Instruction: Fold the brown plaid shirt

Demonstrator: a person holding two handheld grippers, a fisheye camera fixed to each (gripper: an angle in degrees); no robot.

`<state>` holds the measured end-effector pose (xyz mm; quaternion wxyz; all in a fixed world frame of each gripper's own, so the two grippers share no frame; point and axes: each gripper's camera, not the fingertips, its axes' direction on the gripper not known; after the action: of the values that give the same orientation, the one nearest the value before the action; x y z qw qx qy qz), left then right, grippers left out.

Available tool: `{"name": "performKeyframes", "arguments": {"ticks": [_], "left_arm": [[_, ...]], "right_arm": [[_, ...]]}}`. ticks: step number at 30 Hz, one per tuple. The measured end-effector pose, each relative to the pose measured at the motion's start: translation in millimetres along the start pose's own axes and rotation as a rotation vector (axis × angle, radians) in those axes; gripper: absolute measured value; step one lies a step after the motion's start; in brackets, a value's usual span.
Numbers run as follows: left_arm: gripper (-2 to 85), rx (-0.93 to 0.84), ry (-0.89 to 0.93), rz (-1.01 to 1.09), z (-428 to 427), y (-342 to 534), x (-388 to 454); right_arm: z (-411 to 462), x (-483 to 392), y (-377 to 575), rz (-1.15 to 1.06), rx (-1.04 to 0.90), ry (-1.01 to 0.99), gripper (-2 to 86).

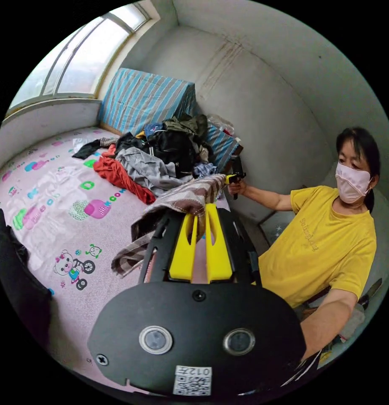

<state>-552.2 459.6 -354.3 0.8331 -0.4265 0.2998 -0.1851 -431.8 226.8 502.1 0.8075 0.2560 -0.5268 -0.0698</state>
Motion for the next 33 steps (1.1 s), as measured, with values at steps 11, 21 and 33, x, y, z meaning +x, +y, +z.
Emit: {"name": "performKeyframes", "arguments": {"ticks": [11, 21, 33], "left_arm": [[7.5, -0.243, -0.245, -0.536, 130, 370, 121], [13.2, -0.078, 0.019, -0.709, 119, 483, 143], [14.1, -0.166, 0.136, -0.924, 124, 518, 96]], "right_arm": [[177, 51, 122, 0.31, -0.573, 0.02, 1.3], [184, 77, 88, 0.487, -0.601, -0.072, 3.8], [167, 121, 30, 0.592, -0.648, -0.132, 10.4]]}}
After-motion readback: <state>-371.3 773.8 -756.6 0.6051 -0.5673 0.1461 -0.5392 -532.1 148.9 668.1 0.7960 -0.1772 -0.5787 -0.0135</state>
